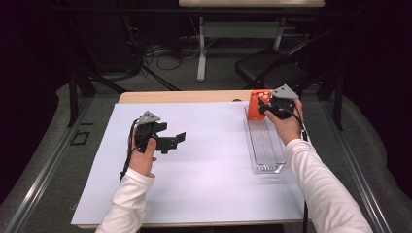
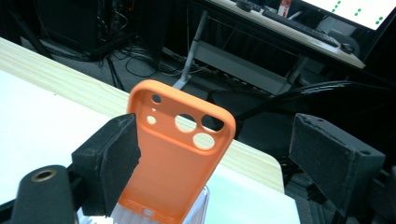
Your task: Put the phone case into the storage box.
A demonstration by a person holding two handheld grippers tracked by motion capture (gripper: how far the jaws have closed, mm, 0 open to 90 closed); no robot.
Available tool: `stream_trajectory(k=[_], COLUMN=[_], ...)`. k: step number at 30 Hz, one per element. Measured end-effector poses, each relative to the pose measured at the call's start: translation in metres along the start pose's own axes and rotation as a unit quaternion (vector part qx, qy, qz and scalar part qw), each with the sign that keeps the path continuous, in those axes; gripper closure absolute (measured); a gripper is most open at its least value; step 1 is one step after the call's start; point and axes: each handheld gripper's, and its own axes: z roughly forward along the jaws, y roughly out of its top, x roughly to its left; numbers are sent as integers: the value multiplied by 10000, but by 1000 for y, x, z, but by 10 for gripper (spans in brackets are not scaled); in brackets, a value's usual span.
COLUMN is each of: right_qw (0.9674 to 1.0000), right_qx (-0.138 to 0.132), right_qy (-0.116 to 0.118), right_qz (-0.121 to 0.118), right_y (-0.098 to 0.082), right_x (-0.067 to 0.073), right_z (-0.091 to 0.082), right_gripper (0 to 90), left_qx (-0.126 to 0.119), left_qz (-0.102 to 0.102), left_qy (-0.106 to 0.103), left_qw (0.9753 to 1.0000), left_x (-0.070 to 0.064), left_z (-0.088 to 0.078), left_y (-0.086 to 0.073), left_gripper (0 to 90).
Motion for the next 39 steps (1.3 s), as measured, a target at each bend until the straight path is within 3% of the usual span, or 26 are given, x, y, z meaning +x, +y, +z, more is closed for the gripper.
stream_trajectory(k=[4, 8, 15, 23, 33, 39], right_qw=[9996, 9978, 9949, 9927, 9927, 9901], right_qx=[55, 137, 269, 337, 474, 544], right_qy=[194, 384, 634, 761, 810, 1030], right_qz=[181, 524, 733, 871, 763, 779], right_y=[3, 6, 11, 14, 16, 18], right_x=[1, 0, 2, 2, 6, 8], right_z=[-2, -1, -6, -10, -14, -17], right_gripper=[147, 145, 143, 111, 73, 74], left_qx=[12, 7, 14, -7, -13, -6], left_qz=[92, 67, 42, -13, -14, -7], left_qy=[-12, -24, -28, -56, -77, -100], left_qw=[10000, 10000, 10000, 10000, 10000, 9999], left_x=[-1, -1, 0, 0, -1, 0], left_z=[0, 0, 0, -2, -1, -3], left_y=[-1, 0, 0, 0, 0, 0], left_gripper=[152, 152, 151, 152, 152, 152])
